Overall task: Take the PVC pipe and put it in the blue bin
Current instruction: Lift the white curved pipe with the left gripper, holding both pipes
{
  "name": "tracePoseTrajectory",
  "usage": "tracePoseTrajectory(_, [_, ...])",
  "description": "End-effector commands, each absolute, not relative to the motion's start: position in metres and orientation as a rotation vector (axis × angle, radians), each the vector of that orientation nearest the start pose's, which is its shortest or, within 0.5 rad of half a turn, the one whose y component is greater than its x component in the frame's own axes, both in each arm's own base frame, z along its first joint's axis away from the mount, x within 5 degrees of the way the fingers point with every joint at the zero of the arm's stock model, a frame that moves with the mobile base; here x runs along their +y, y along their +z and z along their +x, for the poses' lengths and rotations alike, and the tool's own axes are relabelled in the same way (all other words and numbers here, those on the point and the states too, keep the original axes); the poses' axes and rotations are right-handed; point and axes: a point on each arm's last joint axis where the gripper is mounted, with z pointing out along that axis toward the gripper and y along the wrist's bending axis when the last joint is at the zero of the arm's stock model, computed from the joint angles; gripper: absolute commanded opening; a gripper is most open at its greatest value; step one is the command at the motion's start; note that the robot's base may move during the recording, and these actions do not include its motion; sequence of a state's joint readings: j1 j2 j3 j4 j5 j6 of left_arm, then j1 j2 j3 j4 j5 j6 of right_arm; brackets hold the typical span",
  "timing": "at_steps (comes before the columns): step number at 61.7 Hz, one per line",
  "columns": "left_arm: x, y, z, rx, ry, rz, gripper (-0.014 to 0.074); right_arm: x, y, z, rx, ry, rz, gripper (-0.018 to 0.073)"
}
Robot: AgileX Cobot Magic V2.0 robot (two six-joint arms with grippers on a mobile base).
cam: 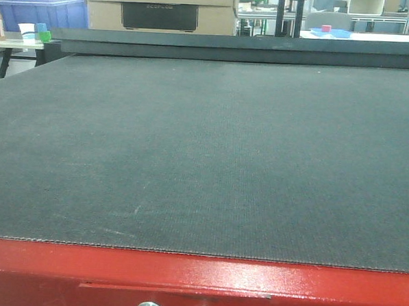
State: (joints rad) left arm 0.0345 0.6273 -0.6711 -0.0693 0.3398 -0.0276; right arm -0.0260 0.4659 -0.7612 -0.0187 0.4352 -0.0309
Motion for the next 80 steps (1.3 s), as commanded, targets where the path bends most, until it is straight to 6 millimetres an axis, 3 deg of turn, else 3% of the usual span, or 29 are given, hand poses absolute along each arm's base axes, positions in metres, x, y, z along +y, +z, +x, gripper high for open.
tracePoseTrajectory(1, [0.0029, 0.3599, 0.1282, 1.733, -0.063, -0.103, -0.0111, -0.0029, 0.3955, 0.0794, 1.598, -0.069, -0.015, -0.0169])
tracePoseTrajectory(80, [0.0029, 0.3604, 0.1282, 1.728, -0.063, -0.102, -0.0111, -0.0005, 0.3957, 0.0795, 1.595, -0.002, 0.012, -0.0169])
